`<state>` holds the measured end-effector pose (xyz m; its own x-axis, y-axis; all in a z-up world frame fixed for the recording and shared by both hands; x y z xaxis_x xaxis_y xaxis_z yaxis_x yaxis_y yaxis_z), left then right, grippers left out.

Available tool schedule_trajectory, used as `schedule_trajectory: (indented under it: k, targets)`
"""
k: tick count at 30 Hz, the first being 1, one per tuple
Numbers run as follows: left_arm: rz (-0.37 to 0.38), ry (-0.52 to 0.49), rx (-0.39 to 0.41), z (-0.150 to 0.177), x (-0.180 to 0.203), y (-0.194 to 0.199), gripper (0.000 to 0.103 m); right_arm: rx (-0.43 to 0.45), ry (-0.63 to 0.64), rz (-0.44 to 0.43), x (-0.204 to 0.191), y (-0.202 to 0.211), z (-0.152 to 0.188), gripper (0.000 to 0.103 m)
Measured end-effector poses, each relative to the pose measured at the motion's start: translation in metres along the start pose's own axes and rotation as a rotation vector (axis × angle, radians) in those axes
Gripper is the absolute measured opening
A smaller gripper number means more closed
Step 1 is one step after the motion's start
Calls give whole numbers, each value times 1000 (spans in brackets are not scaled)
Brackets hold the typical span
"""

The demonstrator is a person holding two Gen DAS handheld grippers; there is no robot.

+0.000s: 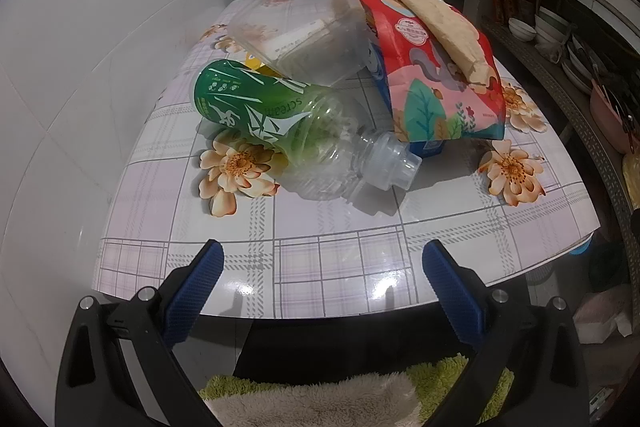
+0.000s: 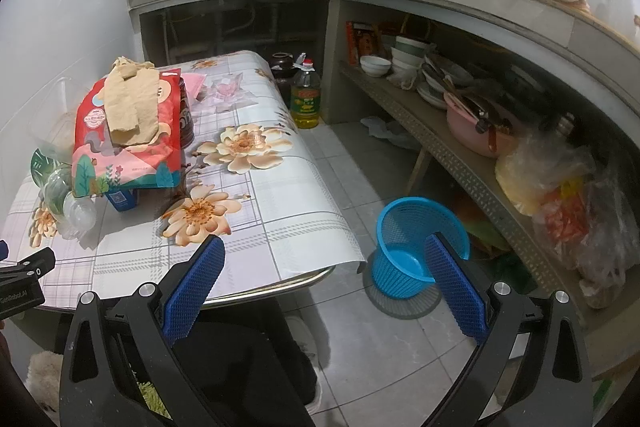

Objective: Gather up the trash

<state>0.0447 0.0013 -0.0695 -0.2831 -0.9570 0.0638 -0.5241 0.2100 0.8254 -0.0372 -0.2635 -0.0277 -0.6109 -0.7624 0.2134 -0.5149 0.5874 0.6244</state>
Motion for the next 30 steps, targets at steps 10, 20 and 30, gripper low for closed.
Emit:
schedule_trajectory:
  k: [10, 20, 30]
  targets:
    - [1, 4, -2, 1, -2, -1, 97, 0, 0, 2, -3, 0, -1, 95]
    - [1, 8, -6, 2, -4, -4, 97, -2, 1, -1, -4, 1, -1, 95]
    - [1, 13, -11, 4, -5, -6, 97, -3, 0, -3, -5, 1, -1, 95]
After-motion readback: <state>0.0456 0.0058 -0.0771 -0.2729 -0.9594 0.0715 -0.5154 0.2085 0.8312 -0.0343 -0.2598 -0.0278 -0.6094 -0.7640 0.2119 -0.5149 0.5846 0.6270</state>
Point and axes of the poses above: each gripper's, at about its wrist camera, not at the fingertips, and y roughly against the way its jaws point, x to its right, z to its underside, the point moved 8 cm from there along -y, roughly the way its jaws point, and after that the axes turned 12 degrees about z, right-handed, at the moved point
